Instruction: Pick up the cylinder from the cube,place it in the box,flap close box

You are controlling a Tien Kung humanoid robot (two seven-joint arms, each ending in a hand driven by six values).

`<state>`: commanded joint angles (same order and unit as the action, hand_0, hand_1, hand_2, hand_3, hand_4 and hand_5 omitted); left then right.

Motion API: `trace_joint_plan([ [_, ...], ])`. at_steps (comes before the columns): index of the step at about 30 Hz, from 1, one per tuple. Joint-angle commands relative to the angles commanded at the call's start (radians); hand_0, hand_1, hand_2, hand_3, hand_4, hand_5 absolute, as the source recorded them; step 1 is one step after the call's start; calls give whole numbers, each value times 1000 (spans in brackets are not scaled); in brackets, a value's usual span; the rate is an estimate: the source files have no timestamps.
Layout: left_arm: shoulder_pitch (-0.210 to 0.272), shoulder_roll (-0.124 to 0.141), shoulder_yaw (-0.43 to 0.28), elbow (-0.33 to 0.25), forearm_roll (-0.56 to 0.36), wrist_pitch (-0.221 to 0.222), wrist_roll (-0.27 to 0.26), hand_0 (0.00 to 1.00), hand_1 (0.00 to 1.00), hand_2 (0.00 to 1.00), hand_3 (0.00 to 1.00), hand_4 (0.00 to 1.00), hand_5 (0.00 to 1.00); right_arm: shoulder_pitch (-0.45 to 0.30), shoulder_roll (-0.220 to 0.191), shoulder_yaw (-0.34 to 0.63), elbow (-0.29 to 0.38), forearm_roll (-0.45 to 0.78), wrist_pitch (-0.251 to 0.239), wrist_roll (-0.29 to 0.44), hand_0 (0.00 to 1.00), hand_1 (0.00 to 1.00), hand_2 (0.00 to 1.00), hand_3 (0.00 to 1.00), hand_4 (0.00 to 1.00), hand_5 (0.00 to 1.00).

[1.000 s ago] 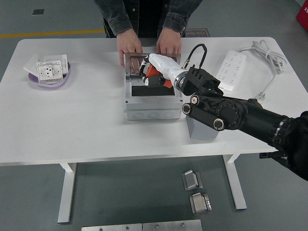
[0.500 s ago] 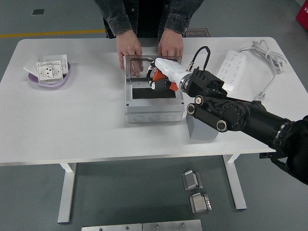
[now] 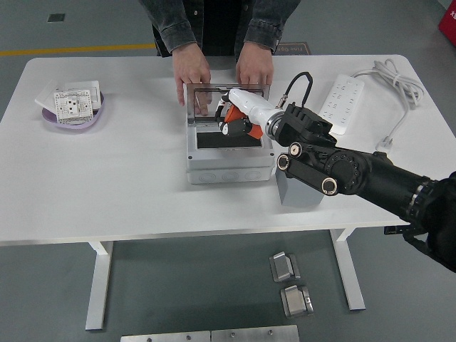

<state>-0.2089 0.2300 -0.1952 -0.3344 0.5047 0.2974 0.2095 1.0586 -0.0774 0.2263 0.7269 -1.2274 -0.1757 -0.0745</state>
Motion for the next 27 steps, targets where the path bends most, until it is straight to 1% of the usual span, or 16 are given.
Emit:
trace_joint_plan([
  [5,-5,-1,-4,-1,5,0,0,622,628,598,684,715,268,0,0,-8,-6,9,22,15,160,232,310,423,107,73],
  [6,-6,-1,-6,-1,6,0,-1,622,628,598,684,714,268,0,0,-9,-7,9,24,18,313,347,498,654,155,228],
  [11,-6,-1,-10,-3,12,-1,-1,622,628,598,684,714,268,2,0,-13,-12,3,34,30,313,347,498,654,155,228],
  [12,-6,-1,-10,-4,12,-1,0,622,628,599,684,714,267,2,-1,-14,-13,-1,37,33,483,521,599,760,435,216],
  [17,-6,-2,-9,-4,13,-1,0,622,628,599,684,714,267,4,-4,-18,-20,-24,48,52,483,521,599,760,435,216],
  [18,-7,-2,-10,-4,13,-1,0,622,628,599,684,713,264,4,-5,-19,-21,-29,49,55,617,585,661,862,655,232],
  [23,-8,-2,-13,-6,18,-1,0,622,628,599,684,713,264,4,-9,-18,-29,-53,54,69,617,585,661,862,655,232],
  [24,-8,-2,-14,-7,20,-2,0,621,628,600,684,713,264,4,-10,-17,-31,-56,55,70,668,605,673,880,774,257],
  [27,-8,-3,-18,-9,24,-2,1,621,628,600,684,713,264,3,-15,-15,-36,-61,58,75,668,605,673,880,774,257],
])
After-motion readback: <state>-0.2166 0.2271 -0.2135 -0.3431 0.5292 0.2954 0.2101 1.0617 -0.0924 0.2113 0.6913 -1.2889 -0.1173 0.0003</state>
